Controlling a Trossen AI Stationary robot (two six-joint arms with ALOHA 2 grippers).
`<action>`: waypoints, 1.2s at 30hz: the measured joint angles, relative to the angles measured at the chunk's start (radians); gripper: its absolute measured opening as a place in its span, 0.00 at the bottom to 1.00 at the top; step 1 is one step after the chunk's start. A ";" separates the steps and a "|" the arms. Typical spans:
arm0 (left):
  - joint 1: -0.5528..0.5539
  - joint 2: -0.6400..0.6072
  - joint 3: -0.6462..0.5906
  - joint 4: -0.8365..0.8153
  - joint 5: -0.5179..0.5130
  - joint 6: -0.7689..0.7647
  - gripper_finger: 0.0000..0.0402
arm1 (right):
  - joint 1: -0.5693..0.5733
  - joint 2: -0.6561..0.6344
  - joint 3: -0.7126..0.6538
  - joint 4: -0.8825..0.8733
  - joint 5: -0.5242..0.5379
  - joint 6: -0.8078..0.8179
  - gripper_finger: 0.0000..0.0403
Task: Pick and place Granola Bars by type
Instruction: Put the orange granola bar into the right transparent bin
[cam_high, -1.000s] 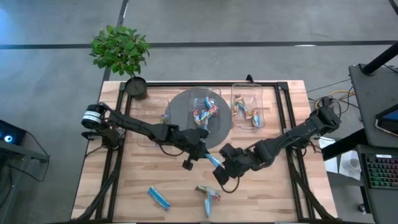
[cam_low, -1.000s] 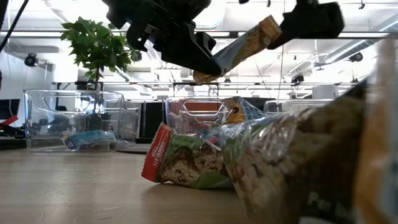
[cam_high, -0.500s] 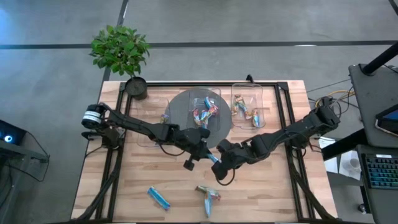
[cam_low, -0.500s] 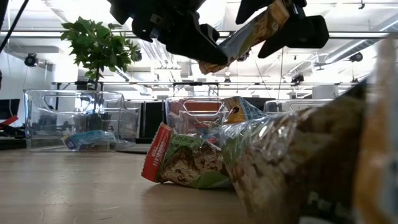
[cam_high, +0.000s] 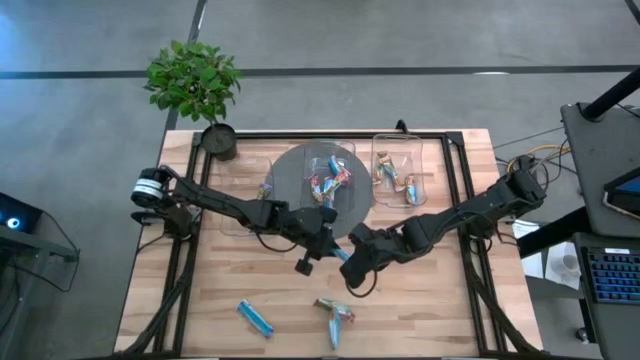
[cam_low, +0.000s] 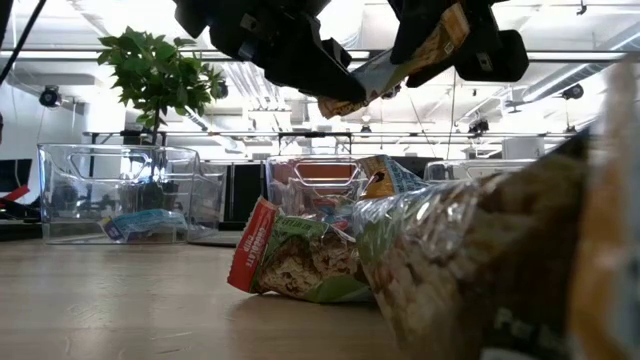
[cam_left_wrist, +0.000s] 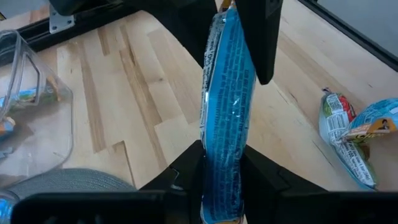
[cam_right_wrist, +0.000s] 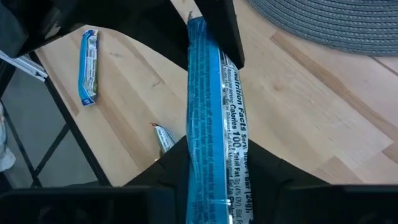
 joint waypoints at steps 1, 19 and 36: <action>0.000 0.000 0.000 0.000 0.000 -0.005 0.17 | -0.001 0.000 0.000 0.000 0.000 0.000 0.23; 0.001 -0.043 0.000 -0.172 -0.422 -0.009 0.43 | -0.001 -0.002 0.019 -0.183 0.257 0.192 0.23; 0.001 -0.320 -0.115 -0.375 -0.419 -0.336 0.43 | -0.285 -0.190 0.024 -0.751 0.398 0.373 0.23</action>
